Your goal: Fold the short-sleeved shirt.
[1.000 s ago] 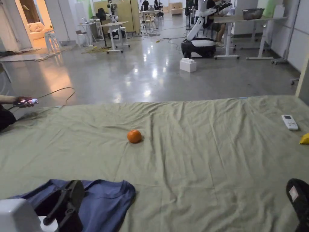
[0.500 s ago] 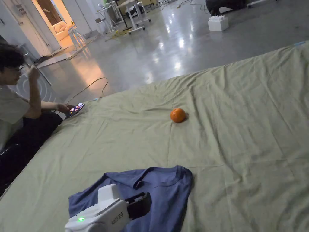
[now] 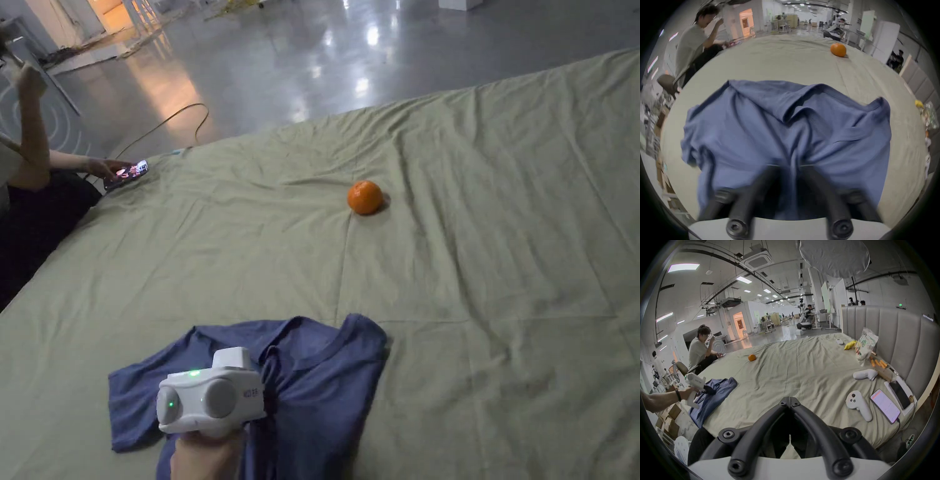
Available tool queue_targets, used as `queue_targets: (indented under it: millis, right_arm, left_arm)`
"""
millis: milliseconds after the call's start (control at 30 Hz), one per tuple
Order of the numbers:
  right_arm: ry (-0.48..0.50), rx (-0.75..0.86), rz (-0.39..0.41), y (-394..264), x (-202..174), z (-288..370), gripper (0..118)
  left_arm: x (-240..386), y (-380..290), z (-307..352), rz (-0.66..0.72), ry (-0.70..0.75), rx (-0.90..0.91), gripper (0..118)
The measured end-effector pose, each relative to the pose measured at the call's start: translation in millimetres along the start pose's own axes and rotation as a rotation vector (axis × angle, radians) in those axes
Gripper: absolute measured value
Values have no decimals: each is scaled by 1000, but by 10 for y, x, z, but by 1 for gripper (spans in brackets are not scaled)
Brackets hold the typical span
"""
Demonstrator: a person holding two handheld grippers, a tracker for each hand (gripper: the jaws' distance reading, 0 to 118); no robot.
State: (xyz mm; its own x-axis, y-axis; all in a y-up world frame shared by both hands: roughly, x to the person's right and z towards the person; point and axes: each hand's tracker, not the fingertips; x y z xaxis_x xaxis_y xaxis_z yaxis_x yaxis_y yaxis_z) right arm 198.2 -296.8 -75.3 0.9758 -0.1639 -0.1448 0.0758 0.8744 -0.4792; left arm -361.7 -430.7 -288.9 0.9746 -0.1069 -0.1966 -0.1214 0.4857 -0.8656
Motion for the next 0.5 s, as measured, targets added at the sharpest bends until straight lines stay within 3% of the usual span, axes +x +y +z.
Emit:
queue_targets:
  millis: [67, 133, 267, 400, 500]
  right_arm:
    - [-5, 6, 16, -9, -25, 47, 0]
    - [-20, 17, 26, -2, -40, 107, 0]
    - [35, 45, -23, -47, 45, 168, 0]
    - [34, 52, -33, -98, 91, 260, 0]
    - [52, 87, -75, -163, 180, 405, 0]
  left_arm:
    - [-56, -64, -26, 35, -23, 10, 2]
    - [-134, 2, 41, 174, -68, 31, 2]
    - [-298, 295, 468, 371, -167, 126, 2]
    - [-58, 580, 1001, 354, -258, 252, 2]
    - [356, 868, 1277, 245, -368, 347, 2]
